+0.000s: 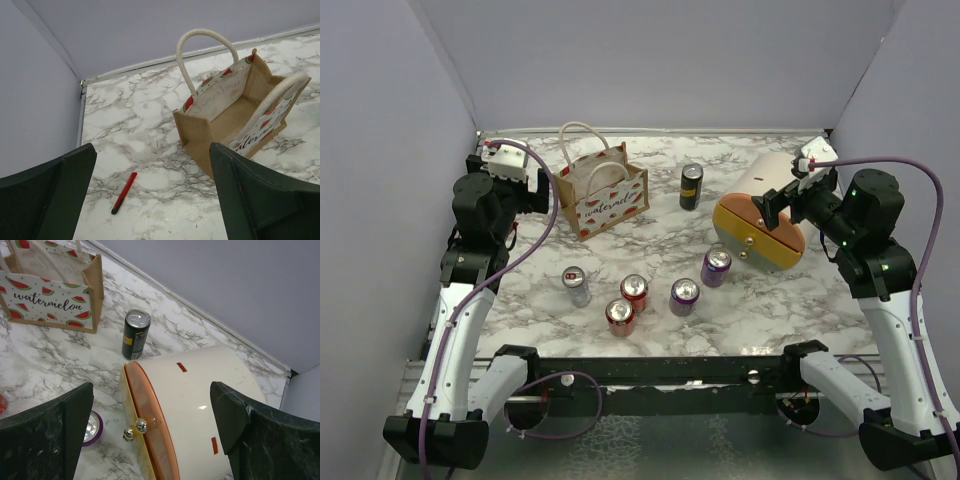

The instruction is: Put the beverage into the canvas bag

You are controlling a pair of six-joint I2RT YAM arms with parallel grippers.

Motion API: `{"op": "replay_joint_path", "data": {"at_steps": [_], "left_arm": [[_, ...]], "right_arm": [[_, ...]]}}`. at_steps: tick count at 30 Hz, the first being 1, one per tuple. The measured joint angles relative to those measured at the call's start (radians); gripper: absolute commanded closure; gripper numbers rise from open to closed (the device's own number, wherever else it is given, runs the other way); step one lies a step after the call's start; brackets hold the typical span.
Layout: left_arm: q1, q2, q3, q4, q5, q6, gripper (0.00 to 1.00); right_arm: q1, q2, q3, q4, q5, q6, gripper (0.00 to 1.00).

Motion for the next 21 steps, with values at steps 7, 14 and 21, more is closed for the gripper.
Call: {"op": "replay_joint_path", "data": {"at_steps": [7,14,21], "left_arm": [[0.000,0.000,-0.006,0.008,0.000,0.000,0.01],[0.000,-0.001,-0.012,0.011,0.000,-0.001,0.01],[0.000,-0.001,-0.014,0.011,0.002,-0.011,0.01]], "right_arm": [[0.000,0.001,-0.005,0.000,-0.016,-0.003,0.00],[0.000,0.002,-0.010,-0.002,-0.018,-0.003,0.00],[0.000,0.002,-0.011,-0.003,-0.023,-0.005,0.00]]}}
